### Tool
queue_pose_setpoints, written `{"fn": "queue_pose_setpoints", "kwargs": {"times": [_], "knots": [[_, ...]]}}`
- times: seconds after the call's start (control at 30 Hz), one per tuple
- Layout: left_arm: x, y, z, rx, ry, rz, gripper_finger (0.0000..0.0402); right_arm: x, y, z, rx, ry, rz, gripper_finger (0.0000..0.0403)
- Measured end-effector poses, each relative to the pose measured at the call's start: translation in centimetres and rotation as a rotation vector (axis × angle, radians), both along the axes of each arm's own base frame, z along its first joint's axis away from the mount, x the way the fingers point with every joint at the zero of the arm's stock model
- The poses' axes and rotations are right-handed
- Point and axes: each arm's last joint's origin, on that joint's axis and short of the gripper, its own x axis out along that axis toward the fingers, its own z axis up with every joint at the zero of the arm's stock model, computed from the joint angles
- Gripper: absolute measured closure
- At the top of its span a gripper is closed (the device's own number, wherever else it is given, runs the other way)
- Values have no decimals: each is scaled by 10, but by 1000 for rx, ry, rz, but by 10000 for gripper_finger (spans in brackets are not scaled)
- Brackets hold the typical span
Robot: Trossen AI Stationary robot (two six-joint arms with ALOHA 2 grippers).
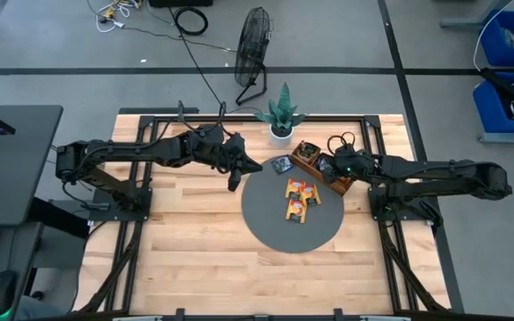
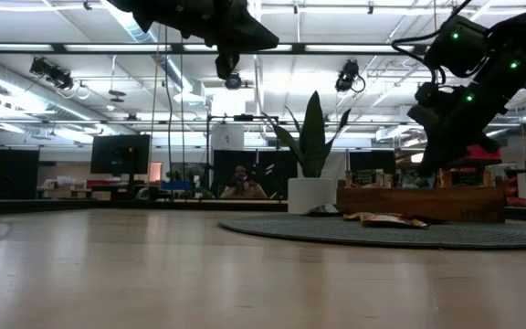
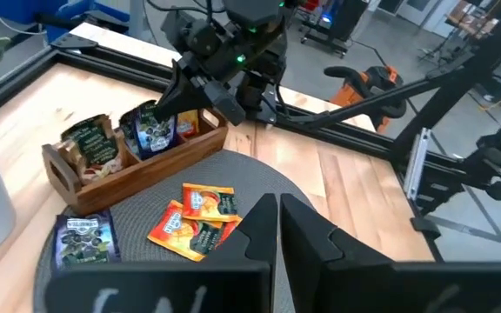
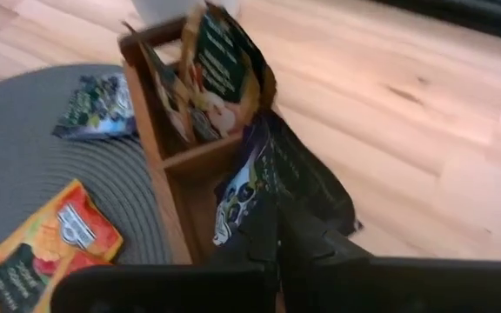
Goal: Pick & Place Tea
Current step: Put the purple tea bag into the wooden organizer
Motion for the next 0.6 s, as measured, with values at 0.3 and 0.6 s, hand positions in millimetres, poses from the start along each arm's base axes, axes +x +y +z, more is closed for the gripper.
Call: {"fn": "queue_pose_setpoints", "kwargs": {"times": [0.3, 0.6], "knots": [[0, 1, 0, 7, 1, 20, 383, 2, -2, 2, -40, -6, 14, 350], [0, 1, 0, 8, 2, 21, 383, 5, -2, 11, -20, -13, 43, 291]]}}
